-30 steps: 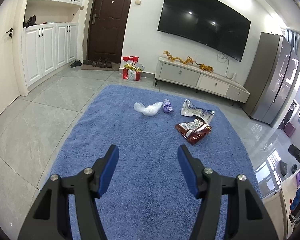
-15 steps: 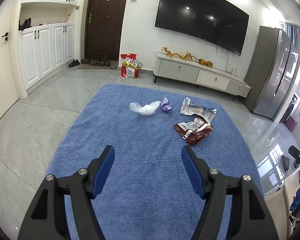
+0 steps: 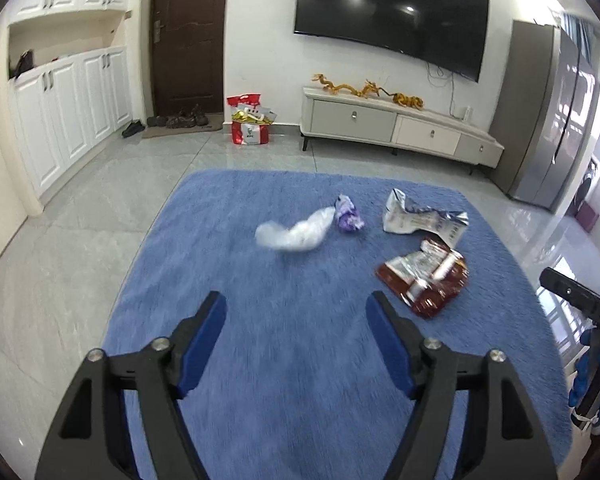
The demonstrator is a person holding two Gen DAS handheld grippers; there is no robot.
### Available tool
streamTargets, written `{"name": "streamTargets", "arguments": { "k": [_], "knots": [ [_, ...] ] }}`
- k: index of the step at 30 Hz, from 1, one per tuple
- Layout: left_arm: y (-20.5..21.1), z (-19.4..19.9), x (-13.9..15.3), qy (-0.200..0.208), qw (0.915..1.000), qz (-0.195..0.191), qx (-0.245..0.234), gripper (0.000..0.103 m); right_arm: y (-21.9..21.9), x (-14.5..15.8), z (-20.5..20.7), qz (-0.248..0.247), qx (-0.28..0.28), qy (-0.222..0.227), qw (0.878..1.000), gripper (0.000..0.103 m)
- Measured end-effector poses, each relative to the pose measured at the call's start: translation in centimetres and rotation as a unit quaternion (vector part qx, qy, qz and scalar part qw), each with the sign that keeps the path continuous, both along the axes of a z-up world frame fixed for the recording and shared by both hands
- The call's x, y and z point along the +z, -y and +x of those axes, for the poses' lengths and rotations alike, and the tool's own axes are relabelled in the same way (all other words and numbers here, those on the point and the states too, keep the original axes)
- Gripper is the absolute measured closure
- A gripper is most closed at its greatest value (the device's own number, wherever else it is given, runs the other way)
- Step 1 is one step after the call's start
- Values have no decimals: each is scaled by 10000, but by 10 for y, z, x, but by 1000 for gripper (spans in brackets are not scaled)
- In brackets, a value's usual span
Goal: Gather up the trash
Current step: 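Grasp the clear plastic bag with the left tool while the right tool grasps the brown snack bag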
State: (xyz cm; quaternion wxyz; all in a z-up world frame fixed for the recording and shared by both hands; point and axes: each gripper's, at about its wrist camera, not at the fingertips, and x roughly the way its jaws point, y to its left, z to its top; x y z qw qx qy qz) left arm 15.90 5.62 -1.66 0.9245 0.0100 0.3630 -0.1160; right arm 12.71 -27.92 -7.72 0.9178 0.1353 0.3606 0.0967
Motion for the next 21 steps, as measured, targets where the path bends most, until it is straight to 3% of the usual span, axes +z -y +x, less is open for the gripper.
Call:
{"name": "streamTargets", "arguments": {
  "k": [9, 16, 18, 21],
  "knots": [
    [39, 113, -24, 86, 9985, 423, -346, 26, -23, -37, 82, 135, 205, -387, 9989, 26],
    [47, 168, -65, -317, 9978, 476, -343, 26, -30, -62, 114, 249, 288, -666, 9971, 26],
    [46, 171, -75, -425, 9975, 426, -375, 26, -34, -67, 119, 299, 298, -733, 9964, 29],
    [45, 168, -85, -531, 9972, 341, -400, 30, -40, -72, 123, 233, 371, -788, 9959, 44]
  ]
}}
